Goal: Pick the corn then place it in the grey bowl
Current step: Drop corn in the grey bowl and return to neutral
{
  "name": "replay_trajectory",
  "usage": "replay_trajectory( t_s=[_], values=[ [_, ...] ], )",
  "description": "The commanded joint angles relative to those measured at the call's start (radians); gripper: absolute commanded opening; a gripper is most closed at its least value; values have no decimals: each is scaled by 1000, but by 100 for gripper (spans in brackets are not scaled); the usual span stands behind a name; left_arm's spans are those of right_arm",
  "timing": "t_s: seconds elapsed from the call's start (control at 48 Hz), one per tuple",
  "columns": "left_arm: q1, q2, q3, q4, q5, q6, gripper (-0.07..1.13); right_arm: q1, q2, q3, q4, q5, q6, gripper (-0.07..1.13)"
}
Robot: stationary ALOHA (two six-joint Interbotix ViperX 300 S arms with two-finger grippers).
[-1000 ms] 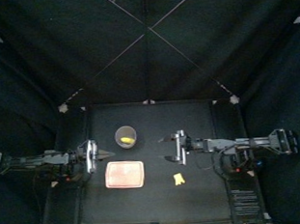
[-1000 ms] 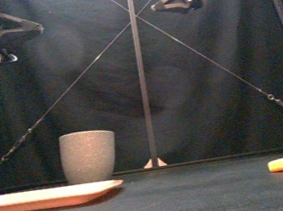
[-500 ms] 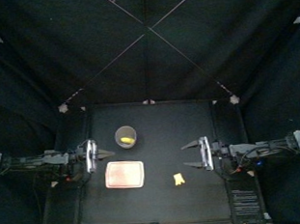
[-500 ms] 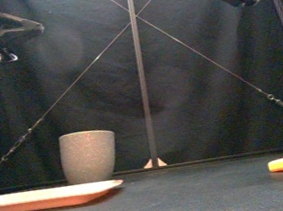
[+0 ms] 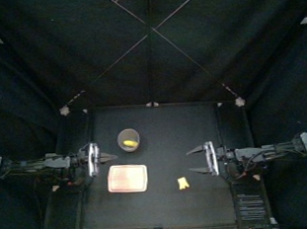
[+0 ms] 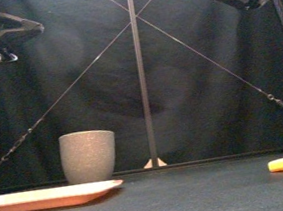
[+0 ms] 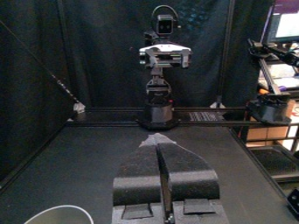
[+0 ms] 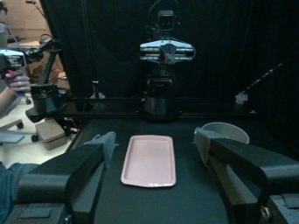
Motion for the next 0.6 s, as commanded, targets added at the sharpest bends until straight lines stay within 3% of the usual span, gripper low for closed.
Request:
replay_trajectory(
  t_s=[0.021, 0.604],
  values=[
    [2, 3, -32, -2, -9, 0, -4, 0, 2, -12, 0, -9, -2, 104],
    [2, 2, -32, -2, -9, 0, -4, -3, 2, -3, -3, -9, -2, 104]
  ],
)
